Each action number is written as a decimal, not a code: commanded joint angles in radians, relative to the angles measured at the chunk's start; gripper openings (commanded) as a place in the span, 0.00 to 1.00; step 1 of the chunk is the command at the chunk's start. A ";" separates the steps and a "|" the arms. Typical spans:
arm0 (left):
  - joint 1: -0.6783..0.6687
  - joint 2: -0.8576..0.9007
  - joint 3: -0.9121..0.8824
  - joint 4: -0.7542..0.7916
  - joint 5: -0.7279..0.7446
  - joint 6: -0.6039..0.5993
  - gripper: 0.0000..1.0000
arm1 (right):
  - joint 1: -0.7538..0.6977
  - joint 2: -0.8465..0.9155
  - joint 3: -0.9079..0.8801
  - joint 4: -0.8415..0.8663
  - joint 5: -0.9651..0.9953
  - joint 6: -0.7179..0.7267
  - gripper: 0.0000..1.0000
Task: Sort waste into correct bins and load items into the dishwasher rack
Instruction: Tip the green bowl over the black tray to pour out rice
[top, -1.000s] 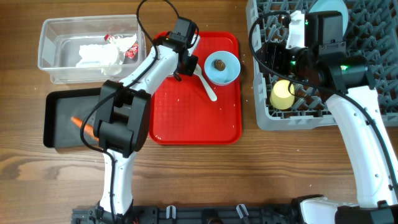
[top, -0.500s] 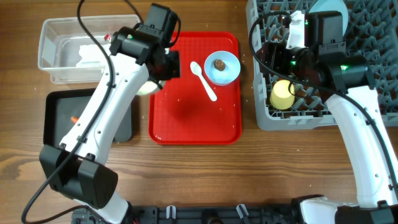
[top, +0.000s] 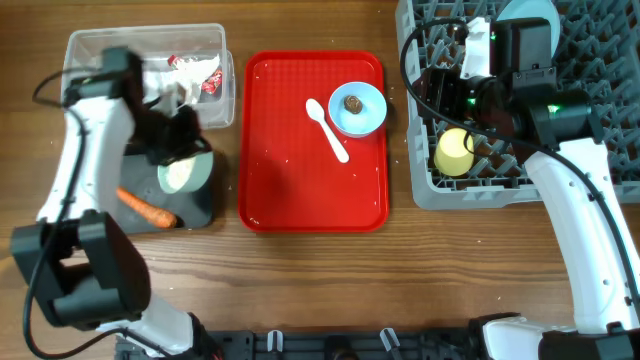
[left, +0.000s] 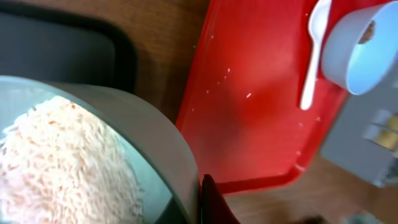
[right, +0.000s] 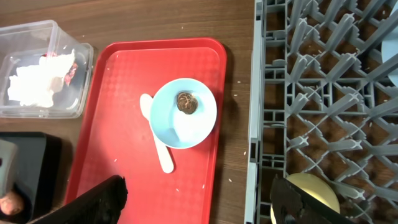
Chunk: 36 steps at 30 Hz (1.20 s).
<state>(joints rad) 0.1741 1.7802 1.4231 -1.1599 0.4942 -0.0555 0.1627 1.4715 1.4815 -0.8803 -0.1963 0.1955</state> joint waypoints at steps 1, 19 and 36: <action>0.132 -0.014 -0.091 0.014 0.386 0.261 0.04 | 0.002 0.011 -0.002 -0.007 0.016 -0.010 0.77; 0.549 -0.014 -0.241 -0.006 0.984 0.447 0.04 | 0.002 0.011 -0.002 -0.056 -0.022 0.017 0.78; 0.549 -0.014 -0.241 -0.037 1.083 0.278 0.04 | 0.002 0.011 -0.002 -0.082 -0.022 -0.039 0.82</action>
<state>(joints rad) 0.7174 1.7802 1.1866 -1.1851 1.5433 0.2459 0.1627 1.4715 1.4815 -0.9600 -0.2016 0.1768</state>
